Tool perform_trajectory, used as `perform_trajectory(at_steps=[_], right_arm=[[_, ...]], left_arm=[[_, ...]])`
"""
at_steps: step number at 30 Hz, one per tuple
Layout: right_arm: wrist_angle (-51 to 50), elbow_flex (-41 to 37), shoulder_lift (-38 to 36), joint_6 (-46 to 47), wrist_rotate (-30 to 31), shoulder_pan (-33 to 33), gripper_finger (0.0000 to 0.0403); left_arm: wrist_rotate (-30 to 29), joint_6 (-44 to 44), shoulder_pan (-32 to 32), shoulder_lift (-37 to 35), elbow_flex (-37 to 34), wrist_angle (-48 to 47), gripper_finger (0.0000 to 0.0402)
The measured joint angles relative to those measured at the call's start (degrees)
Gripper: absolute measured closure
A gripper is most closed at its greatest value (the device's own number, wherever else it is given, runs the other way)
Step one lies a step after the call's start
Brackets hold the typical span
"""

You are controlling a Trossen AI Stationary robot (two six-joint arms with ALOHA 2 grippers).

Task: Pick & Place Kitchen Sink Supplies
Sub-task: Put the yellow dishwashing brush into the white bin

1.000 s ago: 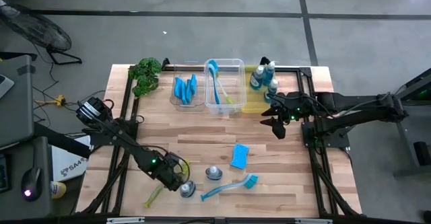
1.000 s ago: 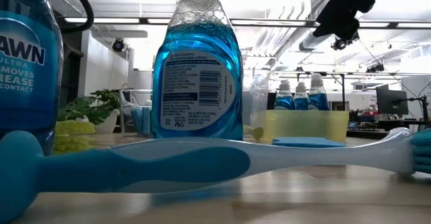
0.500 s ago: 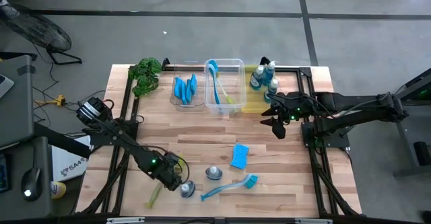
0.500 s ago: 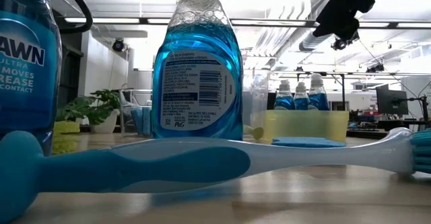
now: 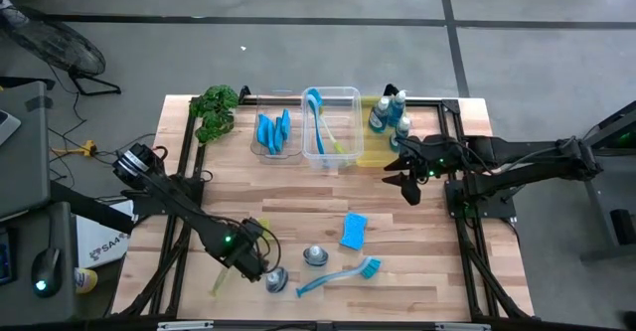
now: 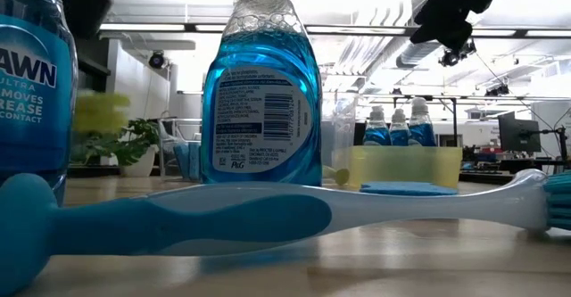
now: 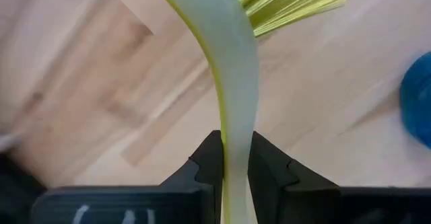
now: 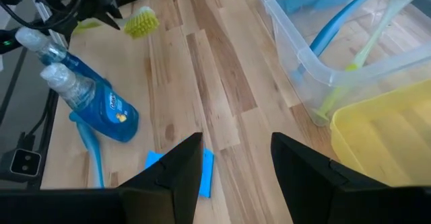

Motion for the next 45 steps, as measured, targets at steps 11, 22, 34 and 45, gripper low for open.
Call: perform_trajectory(at_steps=[11, 22, 34, 45], right_arm=[[2.73, 0.02, 0.02, 0.08, -1.05, -0.02, 0.0234], [10.03, 0.02, 0.04, 0.15, -2.36, -0.01, 0.0234], [27.59, 0.02, 4.71, 0.63, -5.51, 0.02, 0.0234], [41.09, 0.02, 12.56, -0.70, -4.37, -0.68, 0.0230]], left_arm=[[-9.89, 11.60, 6.41, -4.24, 12.80, -14.84, 0.0359], [-32.55, 32.24, 14.34, -9.97, 23.91, -2.44, 0.0358], [-30.18, 66.68, 26.70, -9.55, 26.15, 33.68, 0.0358], [-18.78, 74.37, 33.96, -7.53, 26.06, 45.97, 0.0357]])
